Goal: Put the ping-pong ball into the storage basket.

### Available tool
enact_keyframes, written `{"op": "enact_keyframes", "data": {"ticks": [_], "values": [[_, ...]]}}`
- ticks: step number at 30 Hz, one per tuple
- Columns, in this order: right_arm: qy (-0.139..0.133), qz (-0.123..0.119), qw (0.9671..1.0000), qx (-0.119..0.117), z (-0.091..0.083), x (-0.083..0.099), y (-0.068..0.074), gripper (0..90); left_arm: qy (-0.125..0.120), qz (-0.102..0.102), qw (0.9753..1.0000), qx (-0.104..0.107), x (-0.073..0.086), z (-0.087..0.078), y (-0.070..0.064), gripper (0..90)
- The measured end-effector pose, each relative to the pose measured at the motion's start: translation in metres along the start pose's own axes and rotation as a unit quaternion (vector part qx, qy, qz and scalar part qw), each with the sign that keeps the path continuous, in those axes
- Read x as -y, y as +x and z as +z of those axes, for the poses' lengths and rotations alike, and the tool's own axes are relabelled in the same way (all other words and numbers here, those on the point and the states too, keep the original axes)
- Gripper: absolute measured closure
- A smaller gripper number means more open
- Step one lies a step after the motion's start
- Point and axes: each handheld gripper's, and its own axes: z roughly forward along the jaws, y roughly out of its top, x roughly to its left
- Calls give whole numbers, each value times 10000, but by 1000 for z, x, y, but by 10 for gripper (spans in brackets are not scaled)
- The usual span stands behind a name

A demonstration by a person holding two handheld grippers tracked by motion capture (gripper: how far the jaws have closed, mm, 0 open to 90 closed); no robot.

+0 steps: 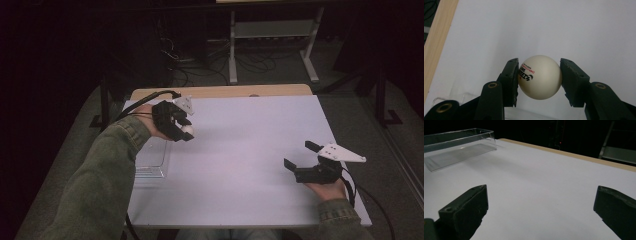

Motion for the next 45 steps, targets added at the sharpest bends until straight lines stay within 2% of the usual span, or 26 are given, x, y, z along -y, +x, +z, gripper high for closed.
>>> {"op": "enact_keyframes", "data": {"ticks": [20, 23, 26, 34, 45], "values": [[57, -44, 10000, -2, 1, 1, 1, 0, 218, -290, 9993, -128, 39, -22, 4, 509], [70, -51, 10000, -6, 2, 1, 0, 0, 353, -342, 9987, -143, 48, -24, 4, 509], [101, -46, 9999, -4, 2, 1, 1, 0, 386, -334, 9986, -168, 51, -26, 4, 508], [121, -52, 9999, -7, 3, 1, 1, 0, 754, -380, 9964, -123, 66, -26, 4, 508], [139, -58, 9999, -18, 3, 2, 1, 0, 983, -438, 9942, 6, 70, -23, 5, 508]]}}
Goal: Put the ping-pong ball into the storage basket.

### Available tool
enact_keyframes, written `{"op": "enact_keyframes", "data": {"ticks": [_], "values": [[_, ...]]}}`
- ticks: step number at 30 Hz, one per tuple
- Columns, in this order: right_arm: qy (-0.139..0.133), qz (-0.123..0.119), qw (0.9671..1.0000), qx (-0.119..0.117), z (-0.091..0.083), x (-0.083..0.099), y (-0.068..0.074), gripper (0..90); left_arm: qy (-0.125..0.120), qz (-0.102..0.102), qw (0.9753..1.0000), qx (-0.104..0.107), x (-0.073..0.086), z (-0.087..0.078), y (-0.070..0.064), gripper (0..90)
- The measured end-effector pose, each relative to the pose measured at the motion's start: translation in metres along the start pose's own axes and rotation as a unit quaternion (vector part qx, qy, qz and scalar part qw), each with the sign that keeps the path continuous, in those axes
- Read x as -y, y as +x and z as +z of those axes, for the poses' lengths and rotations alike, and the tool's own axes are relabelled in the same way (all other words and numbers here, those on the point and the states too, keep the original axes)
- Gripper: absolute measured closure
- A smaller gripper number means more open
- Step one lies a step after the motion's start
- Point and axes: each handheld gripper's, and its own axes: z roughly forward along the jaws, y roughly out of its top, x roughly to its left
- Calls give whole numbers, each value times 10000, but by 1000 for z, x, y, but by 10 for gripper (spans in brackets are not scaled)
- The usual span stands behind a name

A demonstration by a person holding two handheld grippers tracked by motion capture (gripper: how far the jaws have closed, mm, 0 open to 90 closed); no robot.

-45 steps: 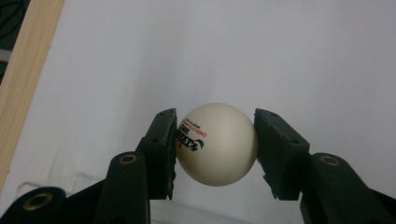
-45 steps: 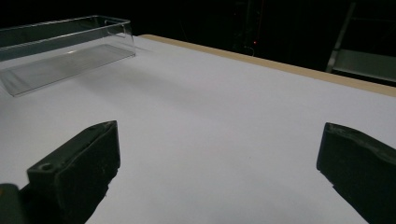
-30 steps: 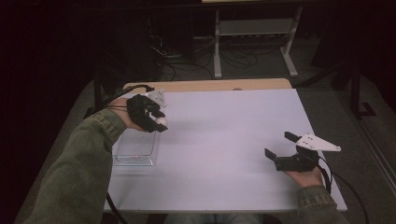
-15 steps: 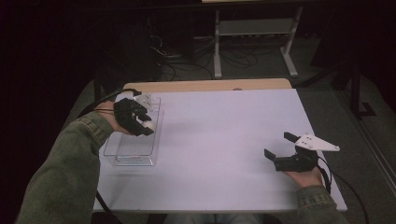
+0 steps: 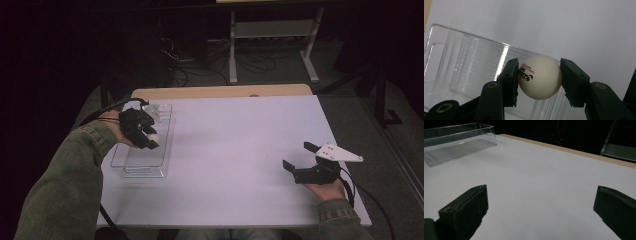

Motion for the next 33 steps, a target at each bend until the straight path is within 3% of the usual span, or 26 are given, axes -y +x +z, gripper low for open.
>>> {"op": "enact_keyframes", "data": {"ticks": [3, 21, 33], "values": [[2, 3, 10000, -6, 0, 0, 0, 0, 122, 29, 9999, 4, 0, 3, 1, 508], [0, -10, 10000, -11, 0, 0, 0, 0, 183, 178, 9997, 56, -5, 11, -2, 508], [8, 1, 10000, -28, 0, 0, 0, 0, 277, 142, 9995, 111, -3, 21, -2, 508]]}}
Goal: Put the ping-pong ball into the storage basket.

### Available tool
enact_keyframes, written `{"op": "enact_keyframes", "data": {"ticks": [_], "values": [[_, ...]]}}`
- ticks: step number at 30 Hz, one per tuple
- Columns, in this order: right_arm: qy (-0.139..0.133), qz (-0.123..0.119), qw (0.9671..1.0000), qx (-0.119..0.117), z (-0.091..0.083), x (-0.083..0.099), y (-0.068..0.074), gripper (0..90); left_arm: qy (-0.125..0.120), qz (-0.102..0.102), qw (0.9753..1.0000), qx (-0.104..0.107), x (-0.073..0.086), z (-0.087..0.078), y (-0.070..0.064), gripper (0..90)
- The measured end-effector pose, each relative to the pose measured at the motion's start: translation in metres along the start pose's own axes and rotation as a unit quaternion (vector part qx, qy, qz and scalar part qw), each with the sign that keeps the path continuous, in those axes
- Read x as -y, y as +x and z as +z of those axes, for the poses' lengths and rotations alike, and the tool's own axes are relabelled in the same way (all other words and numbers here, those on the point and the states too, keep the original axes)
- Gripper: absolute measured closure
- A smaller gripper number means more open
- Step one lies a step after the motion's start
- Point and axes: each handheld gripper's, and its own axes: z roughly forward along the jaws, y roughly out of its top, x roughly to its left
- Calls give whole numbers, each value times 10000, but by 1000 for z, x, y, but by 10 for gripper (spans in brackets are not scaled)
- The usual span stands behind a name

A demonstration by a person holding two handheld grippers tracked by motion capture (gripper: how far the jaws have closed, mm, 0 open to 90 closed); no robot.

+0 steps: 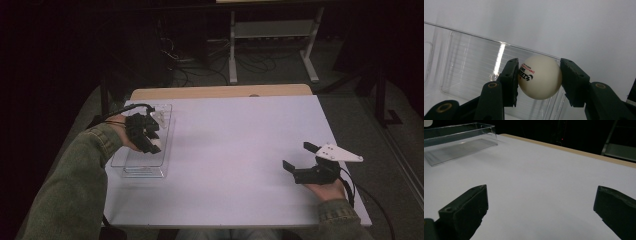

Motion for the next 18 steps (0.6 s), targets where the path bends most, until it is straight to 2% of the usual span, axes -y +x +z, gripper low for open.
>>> {"op": "enact_keyframes", "data": {"ticks": [18], "values": [[2, -34, 10000, -13, 0, 0, 0, 0, 147, -16, 9998, 158, 5, 20, 0, 508]]}}
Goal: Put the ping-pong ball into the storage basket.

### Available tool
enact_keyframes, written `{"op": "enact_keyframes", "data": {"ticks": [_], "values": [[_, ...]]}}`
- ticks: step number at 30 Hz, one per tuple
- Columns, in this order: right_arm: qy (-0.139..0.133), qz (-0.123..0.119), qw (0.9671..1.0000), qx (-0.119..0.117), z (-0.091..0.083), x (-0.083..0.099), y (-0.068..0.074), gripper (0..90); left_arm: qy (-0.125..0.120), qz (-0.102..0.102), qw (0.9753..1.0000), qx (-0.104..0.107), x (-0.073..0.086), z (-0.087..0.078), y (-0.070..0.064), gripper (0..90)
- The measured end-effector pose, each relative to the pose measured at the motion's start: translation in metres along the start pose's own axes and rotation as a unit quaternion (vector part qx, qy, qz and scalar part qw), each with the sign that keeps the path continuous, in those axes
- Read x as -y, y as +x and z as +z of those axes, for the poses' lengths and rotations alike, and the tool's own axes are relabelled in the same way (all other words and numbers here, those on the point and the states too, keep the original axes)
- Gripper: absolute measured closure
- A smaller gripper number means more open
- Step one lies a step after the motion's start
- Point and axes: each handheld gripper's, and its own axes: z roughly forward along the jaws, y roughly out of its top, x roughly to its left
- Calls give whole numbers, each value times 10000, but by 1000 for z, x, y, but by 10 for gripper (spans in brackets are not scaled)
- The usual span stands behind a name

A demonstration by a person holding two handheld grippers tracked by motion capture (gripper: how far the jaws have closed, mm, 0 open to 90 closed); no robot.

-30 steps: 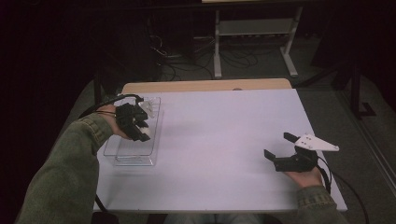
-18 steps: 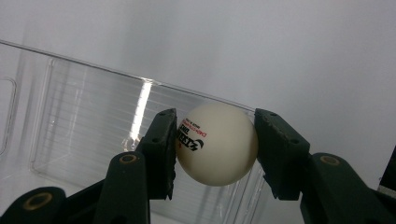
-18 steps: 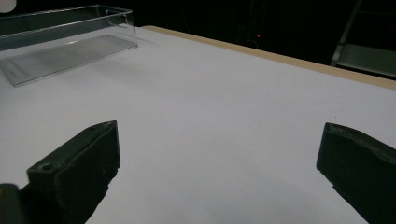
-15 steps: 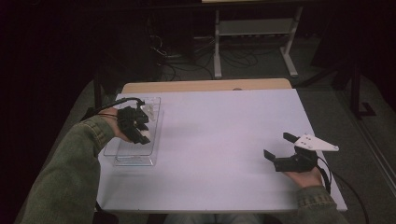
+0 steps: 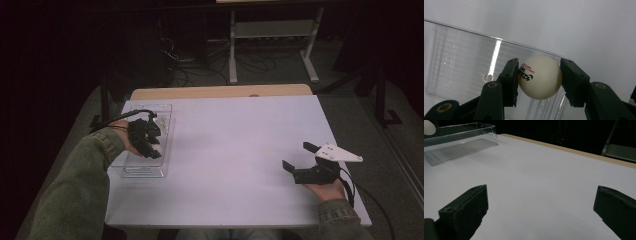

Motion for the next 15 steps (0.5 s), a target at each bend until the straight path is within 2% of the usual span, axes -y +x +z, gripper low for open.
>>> {"op": "enact_keyframes", "data": {"ticks": [5, 15], "values": [[5, -1, 10000, -4, 0, 0, 0, 0, 100, 2, 9999, 12, 1, 5, 0, 508], [0, -7, 10000, -2, 0, 0, 0, 0, 111, -38, 9999, 31, 4, 16, 3, 507]]}}
